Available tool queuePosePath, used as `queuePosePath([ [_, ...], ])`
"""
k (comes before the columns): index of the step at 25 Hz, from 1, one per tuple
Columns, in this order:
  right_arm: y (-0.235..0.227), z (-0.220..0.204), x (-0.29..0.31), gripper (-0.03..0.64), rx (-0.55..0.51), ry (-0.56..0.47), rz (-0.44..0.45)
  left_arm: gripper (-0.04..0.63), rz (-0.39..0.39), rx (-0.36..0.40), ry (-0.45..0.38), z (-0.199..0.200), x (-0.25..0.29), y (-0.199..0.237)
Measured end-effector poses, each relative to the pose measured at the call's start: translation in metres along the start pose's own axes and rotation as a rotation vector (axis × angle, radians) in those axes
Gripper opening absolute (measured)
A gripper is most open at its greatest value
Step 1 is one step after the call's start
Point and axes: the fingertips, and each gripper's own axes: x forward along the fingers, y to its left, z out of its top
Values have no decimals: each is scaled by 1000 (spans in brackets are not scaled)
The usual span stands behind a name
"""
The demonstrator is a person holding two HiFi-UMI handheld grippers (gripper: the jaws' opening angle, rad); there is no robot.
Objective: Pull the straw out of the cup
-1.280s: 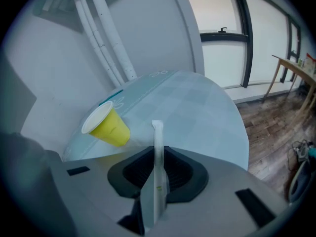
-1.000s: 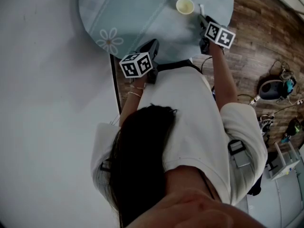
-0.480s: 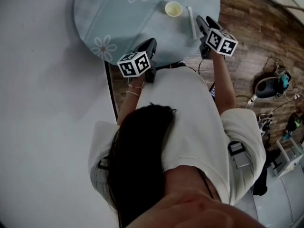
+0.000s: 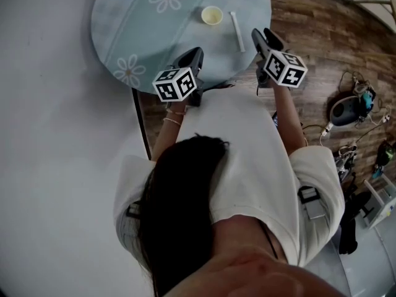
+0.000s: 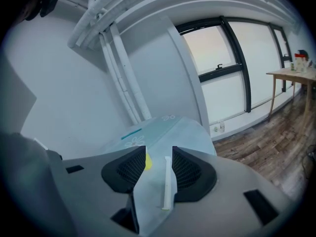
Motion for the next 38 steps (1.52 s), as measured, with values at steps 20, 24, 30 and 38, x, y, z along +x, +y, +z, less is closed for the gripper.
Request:
queuePosePath([
  [20,19,-55,-30,37,-83,55,16,8,-1,21,-18,-6,5,-27],
  [24,23,-62,-29,32,-137,80,27,8,-5,20,-6,-12,4,-28],
  [30,26,-62,-31,32,-151,83,40,8,-2,30,5,-13,5,-31],
  [38,31,-62,-25,32,-189,98,35,8,-11,58,24,-10,9,-31],
])
